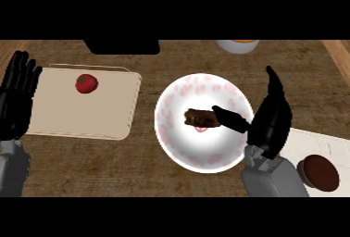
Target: Pick the sweet potato from the placemat and place it in the bowl
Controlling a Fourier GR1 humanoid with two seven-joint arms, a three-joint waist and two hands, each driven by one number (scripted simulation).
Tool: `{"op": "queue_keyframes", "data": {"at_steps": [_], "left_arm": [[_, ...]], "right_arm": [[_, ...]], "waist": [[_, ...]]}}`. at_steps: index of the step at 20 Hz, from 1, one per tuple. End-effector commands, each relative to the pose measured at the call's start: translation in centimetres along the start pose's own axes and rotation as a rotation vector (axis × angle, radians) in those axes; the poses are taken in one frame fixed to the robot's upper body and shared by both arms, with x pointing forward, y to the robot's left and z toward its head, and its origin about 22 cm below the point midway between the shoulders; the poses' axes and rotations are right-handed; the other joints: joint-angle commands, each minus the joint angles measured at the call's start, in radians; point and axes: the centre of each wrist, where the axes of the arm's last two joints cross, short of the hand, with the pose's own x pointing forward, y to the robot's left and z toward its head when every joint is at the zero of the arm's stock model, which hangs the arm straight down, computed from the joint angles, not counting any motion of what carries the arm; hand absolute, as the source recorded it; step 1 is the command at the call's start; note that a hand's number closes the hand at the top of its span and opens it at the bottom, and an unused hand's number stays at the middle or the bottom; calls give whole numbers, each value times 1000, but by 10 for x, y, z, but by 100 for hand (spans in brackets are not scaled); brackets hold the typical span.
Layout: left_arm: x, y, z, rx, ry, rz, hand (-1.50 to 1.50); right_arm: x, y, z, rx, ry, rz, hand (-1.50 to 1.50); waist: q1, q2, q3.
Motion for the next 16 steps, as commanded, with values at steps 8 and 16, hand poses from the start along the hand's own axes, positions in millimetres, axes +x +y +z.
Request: {"op": "queue_keyframes", "data": {"at_steps": [8,16], "left_arm": [[-16,16,16,39,13,3,0],[2,31,-5,46,-3,1,0]], "right_arm": [[-50,-105,26,-306,140,-217,-150],[-95,-172,61,-329,109,-285,-150]], "waist": [[-33,-8,0],[-37,-7,2]]}}
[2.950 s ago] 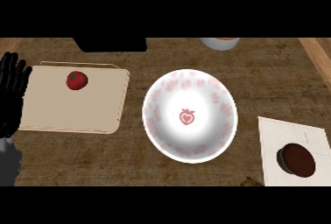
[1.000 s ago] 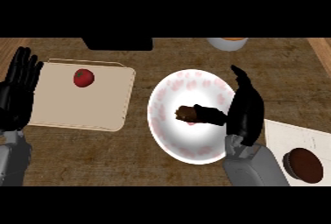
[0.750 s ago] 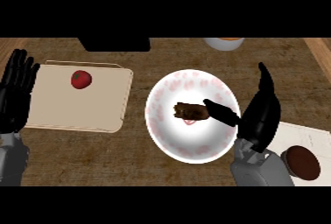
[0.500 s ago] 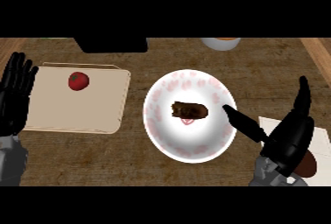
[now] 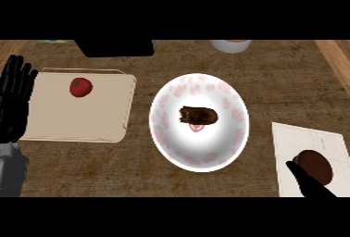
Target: Pick the sweet potato from the placemat and place it in the bowl
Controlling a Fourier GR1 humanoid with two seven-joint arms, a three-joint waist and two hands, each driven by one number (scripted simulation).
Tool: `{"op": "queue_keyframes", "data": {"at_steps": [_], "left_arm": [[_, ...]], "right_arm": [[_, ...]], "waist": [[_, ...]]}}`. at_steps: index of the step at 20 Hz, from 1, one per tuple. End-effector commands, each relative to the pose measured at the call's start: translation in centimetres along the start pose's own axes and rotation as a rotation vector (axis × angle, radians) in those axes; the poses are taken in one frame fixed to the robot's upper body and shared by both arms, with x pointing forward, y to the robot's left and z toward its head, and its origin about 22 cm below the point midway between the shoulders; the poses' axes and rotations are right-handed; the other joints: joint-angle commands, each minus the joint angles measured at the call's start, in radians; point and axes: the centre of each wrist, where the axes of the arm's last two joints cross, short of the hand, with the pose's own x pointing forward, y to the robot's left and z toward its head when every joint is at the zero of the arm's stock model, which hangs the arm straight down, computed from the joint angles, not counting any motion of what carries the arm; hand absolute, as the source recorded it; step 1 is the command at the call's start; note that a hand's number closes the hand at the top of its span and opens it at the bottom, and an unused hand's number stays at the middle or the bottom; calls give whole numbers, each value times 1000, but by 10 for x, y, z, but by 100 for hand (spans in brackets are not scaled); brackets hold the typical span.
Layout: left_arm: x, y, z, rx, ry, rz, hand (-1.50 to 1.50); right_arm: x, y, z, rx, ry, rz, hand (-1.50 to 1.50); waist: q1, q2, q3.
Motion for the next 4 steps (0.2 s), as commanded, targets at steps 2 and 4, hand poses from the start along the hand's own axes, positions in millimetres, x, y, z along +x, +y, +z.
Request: {"op": "queue_keyframes", "data": {"at_steps": [2,4], "left_arm": [[-10,-4,12,-3,-1,-1,0],[-7,2,5,12,8,-9,0]], "right_arm": [[-14,-50,12,-11,14,-33,-150],[-20,-53,13,-11,17,-40,-150]], "waist": [[-9,-5,2],[-15,-6,3]]}}
